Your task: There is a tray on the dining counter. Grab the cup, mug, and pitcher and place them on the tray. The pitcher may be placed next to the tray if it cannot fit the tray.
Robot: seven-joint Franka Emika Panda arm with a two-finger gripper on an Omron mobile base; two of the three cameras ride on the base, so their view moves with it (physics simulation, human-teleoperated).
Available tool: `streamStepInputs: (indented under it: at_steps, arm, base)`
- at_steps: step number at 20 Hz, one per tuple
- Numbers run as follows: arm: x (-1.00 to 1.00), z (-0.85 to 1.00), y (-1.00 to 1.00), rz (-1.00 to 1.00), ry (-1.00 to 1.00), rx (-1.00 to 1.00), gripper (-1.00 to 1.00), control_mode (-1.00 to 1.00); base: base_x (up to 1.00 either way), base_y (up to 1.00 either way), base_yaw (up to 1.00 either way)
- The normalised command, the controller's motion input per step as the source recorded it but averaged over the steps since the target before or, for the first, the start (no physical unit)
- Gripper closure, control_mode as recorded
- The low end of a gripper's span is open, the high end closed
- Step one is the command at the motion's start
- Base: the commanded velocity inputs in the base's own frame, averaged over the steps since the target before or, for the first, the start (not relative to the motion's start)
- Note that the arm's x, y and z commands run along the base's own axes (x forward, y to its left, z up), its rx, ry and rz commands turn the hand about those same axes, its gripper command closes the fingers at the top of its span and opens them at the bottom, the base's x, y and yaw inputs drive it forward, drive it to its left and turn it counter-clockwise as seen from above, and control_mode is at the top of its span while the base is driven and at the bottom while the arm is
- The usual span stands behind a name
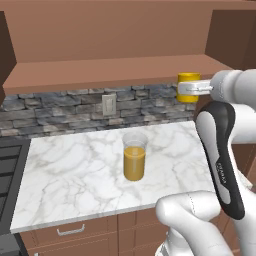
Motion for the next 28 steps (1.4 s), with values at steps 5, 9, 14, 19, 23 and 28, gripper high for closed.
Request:
streamStepInputs:
  at_steps: [5,9,14,19,23,28]
  arm:
    - [-0.02,0.00,0.00,0.00,0.00,0.00,1.00,1.00]
    - [0.00,0.00,0.00,0.00,0.00,0.00,1.00,1.00]
    - [0.00,0.00,0.00,0.00,0.00,0.00,1.00,1.00]
    - [0.00,0.00,0.00,0.00,0.00,0.00,1.00,1.00]
    - [0.00,0.00,0.00,0.00,0.00,0.00,1.00,1.00]
    - [0.00,0.00,0.00,0.00,0.00,0.00,1.00,1.00]
  base:
    - [-0.44,0.00,0.00]
    - [-0.97,0.00,0.02]
    - [-1.00,0.02,0.36]
    - [-0.98,0.40,0.69]
    - [-0.54,0.74,0.85]
    - [-0.18,0.72,0.89]
